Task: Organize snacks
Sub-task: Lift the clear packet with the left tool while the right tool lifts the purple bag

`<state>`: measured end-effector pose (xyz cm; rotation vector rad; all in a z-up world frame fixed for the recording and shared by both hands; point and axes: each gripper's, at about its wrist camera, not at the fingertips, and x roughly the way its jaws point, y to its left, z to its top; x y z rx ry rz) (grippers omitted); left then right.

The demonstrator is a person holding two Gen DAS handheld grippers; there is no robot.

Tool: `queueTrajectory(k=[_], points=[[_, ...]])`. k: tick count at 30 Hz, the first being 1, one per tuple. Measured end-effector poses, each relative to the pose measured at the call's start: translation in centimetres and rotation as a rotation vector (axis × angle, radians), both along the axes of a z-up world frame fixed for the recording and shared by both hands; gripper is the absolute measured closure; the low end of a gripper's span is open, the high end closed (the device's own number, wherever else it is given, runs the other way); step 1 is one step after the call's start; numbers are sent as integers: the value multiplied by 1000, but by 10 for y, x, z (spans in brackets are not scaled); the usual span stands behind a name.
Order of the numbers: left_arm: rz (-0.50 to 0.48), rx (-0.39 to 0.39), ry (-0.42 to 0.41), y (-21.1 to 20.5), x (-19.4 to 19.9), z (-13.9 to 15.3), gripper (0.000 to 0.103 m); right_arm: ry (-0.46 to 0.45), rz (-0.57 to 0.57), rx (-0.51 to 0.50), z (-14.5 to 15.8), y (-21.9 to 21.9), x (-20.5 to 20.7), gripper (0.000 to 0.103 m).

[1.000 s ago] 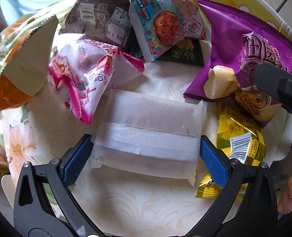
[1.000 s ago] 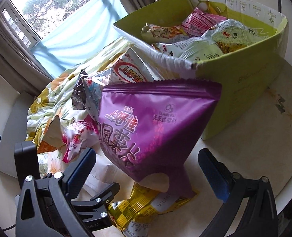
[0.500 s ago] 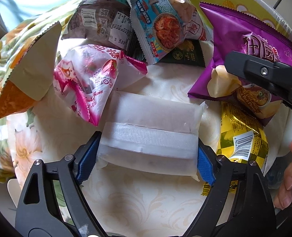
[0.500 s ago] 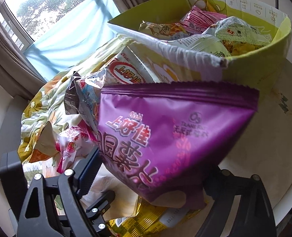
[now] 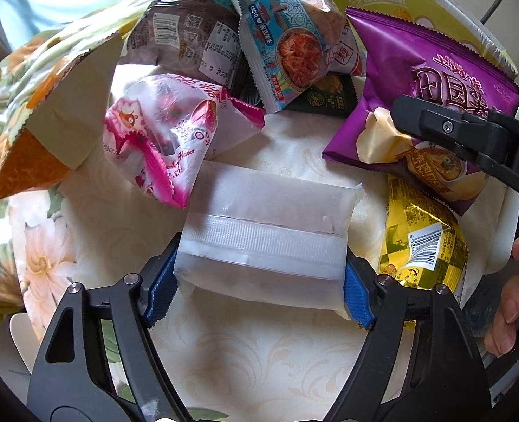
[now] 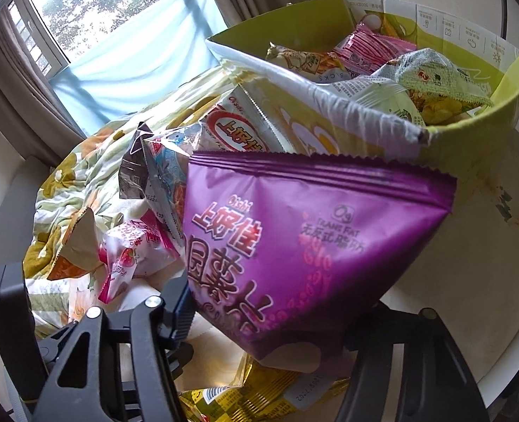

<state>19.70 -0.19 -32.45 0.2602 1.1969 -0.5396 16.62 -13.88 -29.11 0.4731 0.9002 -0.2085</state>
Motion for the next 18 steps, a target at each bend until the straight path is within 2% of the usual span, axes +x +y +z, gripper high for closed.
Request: queueTrajectory(k=[10, 18], points=[[39, -19, 5, 22, -8, 2, 27, -43, 68, -97, 18, 19, -6, 46], [140, -49, 2, 61, -21, 20, 27, -74, 132, -100, 36, 38, -11, 46]])
